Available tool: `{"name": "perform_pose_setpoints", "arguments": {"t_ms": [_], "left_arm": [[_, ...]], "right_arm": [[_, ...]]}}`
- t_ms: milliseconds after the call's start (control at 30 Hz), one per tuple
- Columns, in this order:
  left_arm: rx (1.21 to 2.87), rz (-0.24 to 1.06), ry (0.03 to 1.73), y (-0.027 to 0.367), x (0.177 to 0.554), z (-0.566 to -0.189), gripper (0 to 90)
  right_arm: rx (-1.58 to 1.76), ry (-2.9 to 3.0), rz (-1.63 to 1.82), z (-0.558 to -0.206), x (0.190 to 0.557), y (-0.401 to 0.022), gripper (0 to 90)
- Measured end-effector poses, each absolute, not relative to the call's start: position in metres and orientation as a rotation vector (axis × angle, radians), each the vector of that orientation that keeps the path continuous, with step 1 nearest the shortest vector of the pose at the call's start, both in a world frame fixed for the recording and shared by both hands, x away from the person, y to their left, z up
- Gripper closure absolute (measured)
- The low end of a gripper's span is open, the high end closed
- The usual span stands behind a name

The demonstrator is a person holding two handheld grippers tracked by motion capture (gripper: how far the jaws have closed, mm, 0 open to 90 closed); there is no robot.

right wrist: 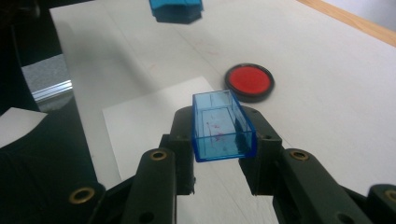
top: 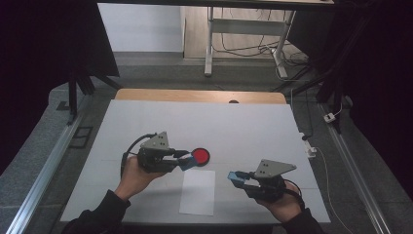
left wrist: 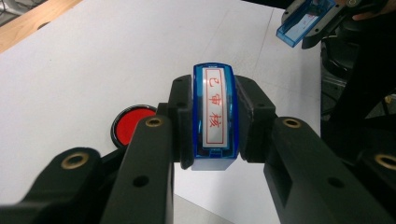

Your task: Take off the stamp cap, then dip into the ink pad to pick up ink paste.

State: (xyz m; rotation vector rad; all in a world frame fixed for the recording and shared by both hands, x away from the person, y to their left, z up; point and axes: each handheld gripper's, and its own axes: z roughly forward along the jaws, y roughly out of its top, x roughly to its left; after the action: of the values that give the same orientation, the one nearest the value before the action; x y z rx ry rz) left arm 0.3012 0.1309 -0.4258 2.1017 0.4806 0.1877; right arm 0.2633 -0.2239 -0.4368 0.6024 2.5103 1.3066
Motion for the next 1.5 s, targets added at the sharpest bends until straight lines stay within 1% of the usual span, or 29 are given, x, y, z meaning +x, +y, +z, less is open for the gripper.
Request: {"name": "perform_pose_setpoints", "arguments": {"t_ms": [533, 767, 1500], "left_arm": [[2.11, 0.179, 0.494, 0.13, 0.306, -0.429, 70.5], [2.114, 0.176, 0.508, 0.129, 0.309, -0.43, 70.5], [2.124, 0.172, 0.54, 0.121, 0.324, -0.431, 70.5]], "right_arm": [[0.894, 2.441, 1.258, -0.444, 0.255, -0.272, 68.6], [0.944, 2.45, 1.244, -0.447, 0.252, -0.284, 68.6], [0.97, 2.447, 1.239, -0.452, 0.249, -0.293, 68.6]]}}
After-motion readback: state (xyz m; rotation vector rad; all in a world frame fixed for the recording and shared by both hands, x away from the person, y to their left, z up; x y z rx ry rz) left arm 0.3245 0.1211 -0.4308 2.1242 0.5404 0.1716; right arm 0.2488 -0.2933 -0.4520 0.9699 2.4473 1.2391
